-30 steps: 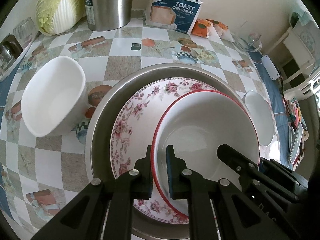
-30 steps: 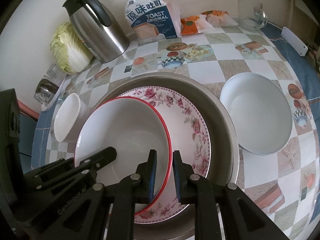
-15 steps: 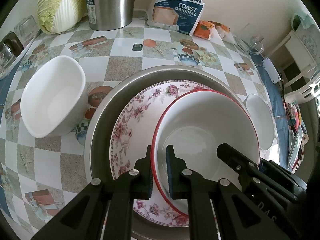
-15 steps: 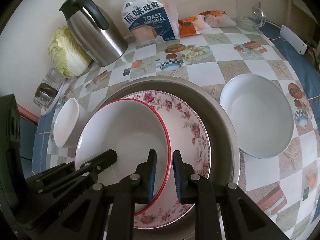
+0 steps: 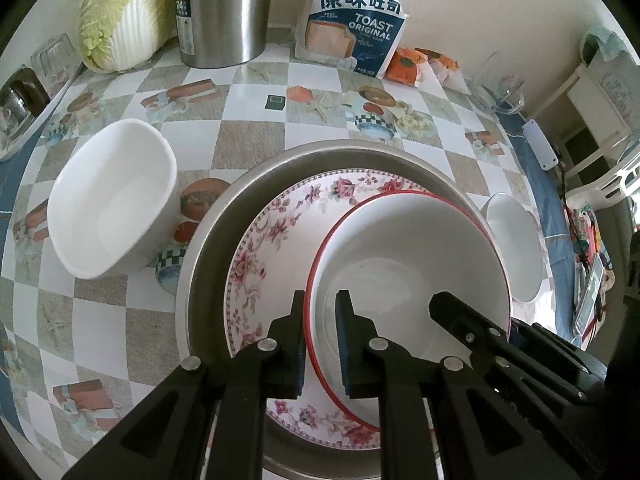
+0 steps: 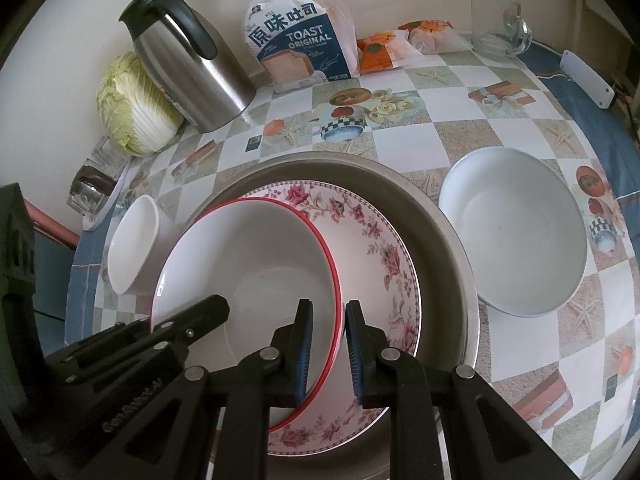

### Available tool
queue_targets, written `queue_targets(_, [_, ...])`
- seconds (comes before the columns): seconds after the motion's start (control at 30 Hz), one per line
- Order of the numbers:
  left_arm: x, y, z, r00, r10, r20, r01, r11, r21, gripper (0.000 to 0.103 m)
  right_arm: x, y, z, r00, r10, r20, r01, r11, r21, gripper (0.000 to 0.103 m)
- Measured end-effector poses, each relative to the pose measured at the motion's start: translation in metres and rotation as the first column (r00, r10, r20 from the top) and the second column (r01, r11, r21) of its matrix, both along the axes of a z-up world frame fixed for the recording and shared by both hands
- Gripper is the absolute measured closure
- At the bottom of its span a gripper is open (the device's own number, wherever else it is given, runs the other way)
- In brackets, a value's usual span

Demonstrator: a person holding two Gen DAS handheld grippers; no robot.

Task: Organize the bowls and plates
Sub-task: 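Open both tools to release the bowl and pull them back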

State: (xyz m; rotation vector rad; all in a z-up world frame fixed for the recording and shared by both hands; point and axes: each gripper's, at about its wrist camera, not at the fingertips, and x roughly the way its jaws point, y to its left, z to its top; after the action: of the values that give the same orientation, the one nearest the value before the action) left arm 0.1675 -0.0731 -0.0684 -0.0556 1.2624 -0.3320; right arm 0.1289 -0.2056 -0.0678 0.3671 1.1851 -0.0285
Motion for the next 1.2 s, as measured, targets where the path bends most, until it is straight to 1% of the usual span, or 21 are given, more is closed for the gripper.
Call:
queue_targets(0.07, [0.0, 0.001, 0.003, 1.0, 0.002, 0.008, -0.002, 1.0, 0.001, 0.087, 0.0, 0.0, 0.001, 1.0, -0.001, 0.004, 0.001, 1.0, 0.002, 0.083])
queue_targets(0.13, [0.0, 0.002, 0.007, 1.0, 0.004, 0.015, -0.004, 1.0, -0.001, 0.083, -0.001, 0.0, 0.006, 1.0, -0.001, 0.015, 0.001, 1.0, -0.007, 0.083])
queue_targets(0.37, [-0.004, 0.007, 0.028, 0.998, 0.017, 0.061, -0.016, 1.0, -0.014, 0.079, -0.006, -0.002, 0.027, 0.998, -0.005, 0.062, 0.007, 0.999, -0.04, 0.084])
queue_targets(0.4, [-0.005, 0.009, 0.032, 0.997, 0.022, 0.073, -0.021, 1.0, -0.015, 0.077, -0.007, -0.002, 0.03, 0.998, -0.004, 0.07, 0.007, 0.999, -0.046, 0.084])
queue_targets(0.43, [-0.006, 0.01, 0.035, 0.996, 0.026, 0.081, -0.025, 1.0, -0.016, 0.07, -0.008, -0.002, 0.033, 0.997, -0.004, 0.076, 0.008, 0.999, -0.051, 0.084])
queue_targets(0.47, [-0.006, 0.011, 0.037, 0.996, 0.03, 0.086, -0.029, 0.999, -0.016, 0.066, -0.008, -0.002, 0.035, 0.997, -0.003, 0.081, 0.008, 0.998, -0.056, 0.084])
queue_targets(0.5, [-0.007, 0.013, 0.04, 0.995, 0.038, 0.096, -0.037, 0.999, -0.013, 0.058, -0.009, -0.002, 0.037, 0.996, -0.003, 0.085, 0.009, 0.998, -0.063, 0.084])
queue_targets(0.53, [-0.006, 0.015, 0.042, 0.994, 0.041, 0.102, -0.041, 0.999, -0.01, 0.055, -0.01, -0.002, 0.039, 0.996, -0.003, 0.09, 0.009, 0.998, -0.07, 0.077])
queue_targets(0.57, [-0.007, 0.016, 0.044, 0.993, 0.045, 0.109, -0.044, 0.999, -0.005, 0.055, -0.011, -0.002, 0.041, 0.995, -0.001, 0.095, 0.009, 0.997, -0.076, 0.073])
queue_targets(0.6, [-0.007, 0.017, 0.045, 0.992, 0.049, 0.113, -0.049, 0.999, -0.001, 0.054, -0.011, -0.001, 0.043, 0.995, -0.001, 0.1, 0.009, 0.996, -0.084, 0.068])
queue_targets(0.67, [-0.007, 0.021, 0.048, 0.991, 0.063, 0.119, -0.063, 0.998, -0.002, 0.045, -0.012, -0.001, 0.045, 0.994, 0.003, 0.107, 0.007, 0.995, -0.096, 0.062])
queue_targets(0.7, [-0.007, 0.024, 0.048, 0.99, 0.076, 0.123, -0.076, 0.997, -0.002, 0.035, -0.012, -0.001, 0.046, 0.994, 0.005, 0.109, 0.006, 0.995, -0.102, 0.057])
queue_targets(0.73, [-0.006, 0.027, 0.049, 0.988, 0.086, 0.127, -0.087, 0.996, -0.001, 0.031, -0.012, -0.001, 0.046, 0.994, 0.008, 0.11, 0.004, 0.994, -0.106, 0.05])
queue_targets(0.77, [-0.006, 0.029, 0.049, 0.987, 0.097, 0.13, -0.098, 0.995, 0.001, 0.029, -0.013, 0.0, 0.046, 0.994, 0.009, 0.112, 0.003, 0.994, -0.108, 0.047])
queue_targets(0.83, [-0.004, 0.037, 0.048, 0.983, 0.129, 0.128, -0.13, 0.992, 0.0, 0.023, -0.014, 0.001, 0.046, 0.993, 0.016, 0.115, -0.003, 0.993, -0.115, 0.039])
queue_targets(0.9, [-0.001, 0.045, 0.046, 0.982, 0.149, 0.112, -0.148, 0.989, -0.019, 0.022, -0.014, 0.001, 0.045, 0.993, 0.017, 0.117, -0.003, 0.993, -0.12, 0.035])
queue_targets(0.97, [0.0, 0.052, 0.044, 0.981, 0.166, 0.101, -0.165, 0.986, -0.016, 0.02, -0.014, 0.002, 0.045, 0.993, 0.018, 0.118, -0.004, 0.993, -0.122, 0.031])
queue_targets(1.0, [0.0, 0.054, 0.043, 0.98, 0.171, 0.103, -0.172, 0.985, -0.007, 0.014, -0.014, 0.002, 0.044, 0.993, 0.019, 0.118, -0.005, 0.993, -0.121, 0.027])
queue_targets(1.03, [0.0, 0.057, 0.043, 0.978, 0.177, 0.112, -0.179, 0.984, 0.008, 0.01, -0.014, 0.002, 0.044, 0.993, 0.019, 0.12, -0.005, 0.993, -0.121, 0.023])
queue_targets(1.17, [0.0, 0.066, 0.044, 0.971, 0.198, 0.137, -0.206, 0.978, 0.044, 0.01, -0.014, 0.005, 0.043, 0.992, 0.023, 0.123, -0.008, 0.992, -0.124, 0.017])
queue_targets(1.2, [0.0, 0.069, 0.044, 0.969, 0.204, 0.14, -0.212, 0.976, 0.046, 0.01, -0.014, 0.006, 0.043, 0.992, 0.023, 0.125, -0.007, 0.992, -0.127, 0.013])
